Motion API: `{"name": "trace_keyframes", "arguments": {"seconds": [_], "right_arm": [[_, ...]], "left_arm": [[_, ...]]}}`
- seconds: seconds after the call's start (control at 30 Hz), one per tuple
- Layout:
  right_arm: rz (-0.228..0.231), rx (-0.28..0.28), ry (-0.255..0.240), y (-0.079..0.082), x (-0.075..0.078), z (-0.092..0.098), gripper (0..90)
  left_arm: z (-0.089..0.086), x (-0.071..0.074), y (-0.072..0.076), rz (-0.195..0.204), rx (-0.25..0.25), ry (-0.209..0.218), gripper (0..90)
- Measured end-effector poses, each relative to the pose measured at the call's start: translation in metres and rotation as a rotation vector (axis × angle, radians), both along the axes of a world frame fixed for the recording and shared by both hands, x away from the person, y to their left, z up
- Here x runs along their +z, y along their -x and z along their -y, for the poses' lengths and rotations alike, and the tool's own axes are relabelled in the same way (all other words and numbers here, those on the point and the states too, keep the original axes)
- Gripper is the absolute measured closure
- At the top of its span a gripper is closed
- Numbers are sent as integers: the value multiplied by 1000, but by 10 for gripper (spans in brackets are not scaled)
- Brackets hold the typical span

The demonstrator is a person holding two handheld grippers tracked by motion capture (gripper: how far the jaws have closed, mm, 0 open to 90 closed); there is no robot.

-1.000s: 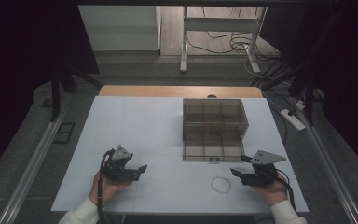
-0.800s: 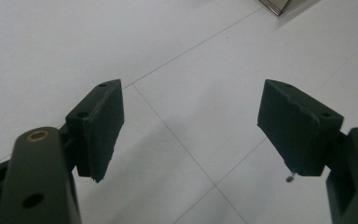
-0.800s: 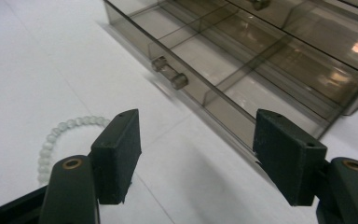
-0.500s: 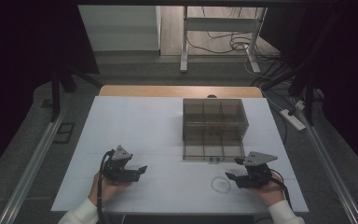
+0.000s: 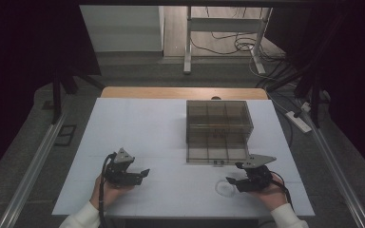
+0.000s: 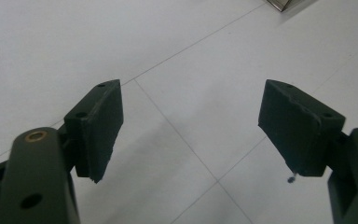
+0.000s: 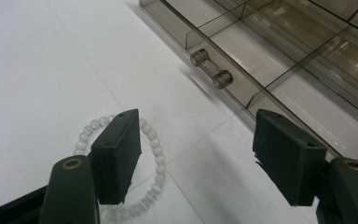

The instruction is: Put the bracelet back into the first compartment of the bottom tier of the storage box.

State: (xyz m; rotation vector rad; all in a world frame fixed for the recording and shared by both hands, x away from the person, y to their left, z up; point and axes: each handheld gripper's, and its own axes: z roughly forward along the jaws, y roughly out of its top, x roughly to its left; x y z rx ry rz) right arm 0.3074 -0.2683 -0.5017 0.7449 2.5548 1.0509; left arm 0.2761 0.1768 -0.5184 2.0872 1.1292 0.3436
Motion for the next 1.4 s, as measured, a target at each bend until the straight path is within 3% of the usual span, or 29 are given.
{"name": "trace_keyframes", "arguments": {"seconds": [0.33, 1.0, 1.4], "right_arm": [[-2, 13, 13, 0, 1, -6, 317], [-58, 25, 76, -2, 2, -25, 317], [-127, 50, 182, -5, -3, -37, 312]], "left_arm": [[1, -1, -1, -1, -1, -2, 230], [-1, -1, -3, -1, -3, 2, 229], [-2, -1, -3, 0, -5, 0, 229]]}}
